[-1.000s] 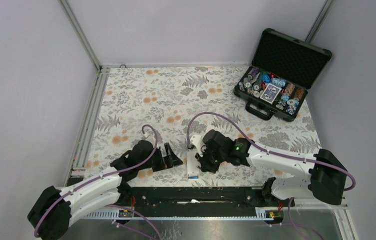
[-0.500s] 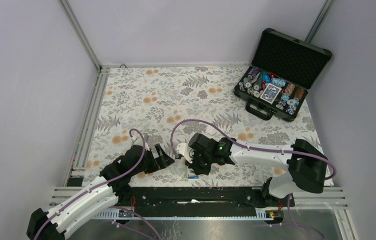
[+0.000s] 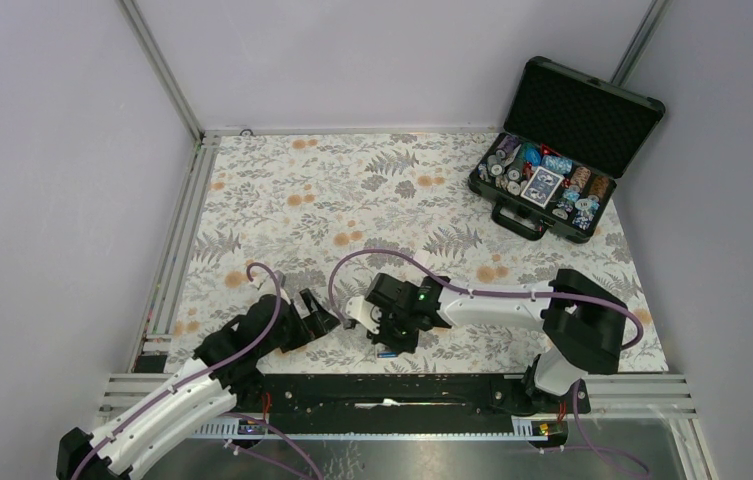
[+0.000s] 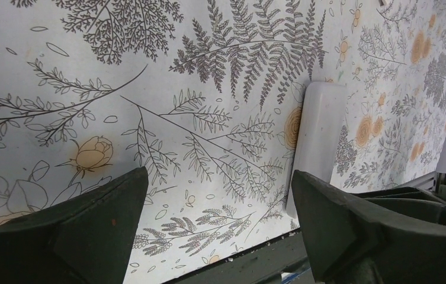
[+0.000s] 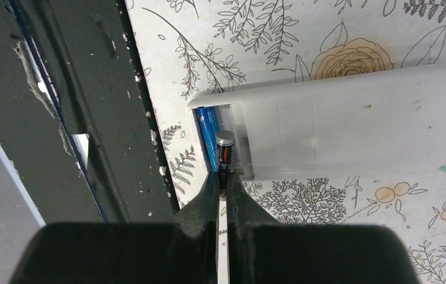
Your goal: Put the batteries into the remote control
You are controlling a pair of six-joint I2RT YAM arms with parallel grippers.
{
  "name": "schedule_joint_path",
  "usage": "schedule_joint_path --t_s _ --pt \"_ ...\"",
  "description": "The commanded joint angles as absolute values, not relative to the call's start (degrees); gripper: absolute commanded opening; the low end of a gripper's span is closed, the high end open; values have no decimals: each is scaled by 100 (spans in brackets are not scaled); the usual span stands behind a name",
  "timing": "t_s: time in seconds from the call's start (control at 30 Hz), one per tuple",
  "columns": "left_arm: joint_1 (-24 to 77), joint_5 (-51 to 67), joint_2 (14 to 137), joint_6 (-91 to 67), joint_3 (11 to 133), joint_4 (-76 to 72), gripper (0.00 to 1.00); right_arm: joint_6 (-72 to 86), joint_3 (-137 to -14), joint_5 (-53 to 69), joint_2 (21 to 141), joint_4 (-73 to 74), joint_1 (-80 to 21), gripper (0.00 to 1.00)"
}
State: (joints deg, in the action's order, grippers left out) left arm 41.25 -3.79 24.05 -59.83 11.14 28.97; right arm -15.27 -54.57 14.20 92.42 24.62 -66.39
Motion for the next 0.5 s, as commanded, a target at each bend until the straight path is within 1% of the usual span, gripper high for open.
schedule_joint_path --t_s 0.0,0.13,0.3,0.47 --pt "4111 -571 2312 -6079 1198 2919 99 -1700 -5747 1233 9329 2721 -6705 0" --pt "4113 -571 2329 -6083 1187 2903 99 -1705 -5776 1207 9367 2750 -6723 0" --pt "4113 -554 2363 -6074 1184 2857 99 -1709 -5853 1163 9467 2753 -6756 6" --pt "4113 -528 2383 -6064 1182 2841 99 -1745 -5889 1160 9534 2792 -6801 9"
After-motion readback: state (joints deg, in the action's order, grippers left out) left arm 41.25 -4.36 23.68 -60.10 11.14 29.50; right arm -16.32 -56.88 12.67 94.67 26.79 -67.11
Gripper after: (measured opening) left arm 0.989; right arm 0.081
